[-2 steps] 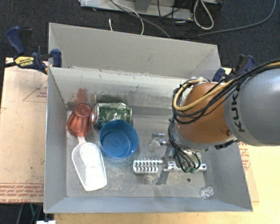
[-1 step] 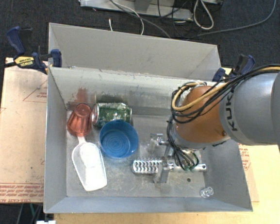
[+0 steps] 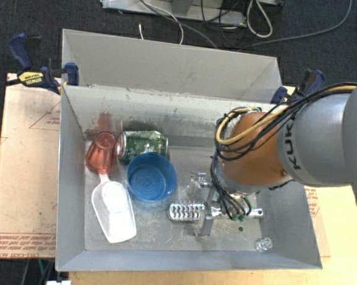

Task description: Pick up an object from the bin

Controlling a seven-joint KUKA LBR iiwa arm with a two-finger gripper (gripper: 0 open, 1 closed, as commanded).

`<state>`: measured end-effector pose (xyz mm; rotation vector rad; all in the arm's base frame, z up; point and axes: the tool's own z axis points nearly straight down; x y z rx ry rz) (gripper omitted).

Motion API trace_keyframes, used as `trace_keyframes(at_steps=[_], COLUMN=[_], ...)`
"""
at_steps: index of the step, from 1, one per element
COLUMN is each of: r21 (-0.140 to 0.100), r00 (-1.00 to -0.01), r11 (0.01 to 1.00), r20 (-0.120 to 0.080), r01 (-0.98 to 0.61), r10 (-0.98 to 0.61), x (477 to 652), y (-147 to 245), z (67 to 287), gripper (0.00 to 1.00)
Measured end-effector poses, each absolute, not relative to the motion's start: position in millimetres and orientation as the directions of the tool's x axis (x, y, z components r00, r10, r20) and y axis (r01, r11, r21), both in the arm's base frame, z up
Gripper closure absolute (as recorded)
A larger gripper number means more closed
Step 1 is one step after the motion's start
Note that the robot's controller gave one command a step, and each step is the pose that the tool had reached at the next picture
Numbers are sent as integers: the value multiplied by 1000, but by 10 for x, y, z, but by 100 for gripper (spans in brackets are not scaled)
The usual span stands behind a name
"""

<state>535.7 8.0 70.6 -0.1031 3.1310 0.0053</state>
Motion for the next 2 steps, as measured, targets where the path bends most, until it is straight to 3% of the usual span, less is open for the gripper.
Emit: trace_keyframes(at_steps=[1, 2], r21=[5, 5], r00=[-997, -998], r11=[997, 998], r20=[-12, -13], r01=[-79, -68], r10=[-79, -68], x=[5423, 5376], y=[37, 78], z=[705, 714], gripper=[0, 100])
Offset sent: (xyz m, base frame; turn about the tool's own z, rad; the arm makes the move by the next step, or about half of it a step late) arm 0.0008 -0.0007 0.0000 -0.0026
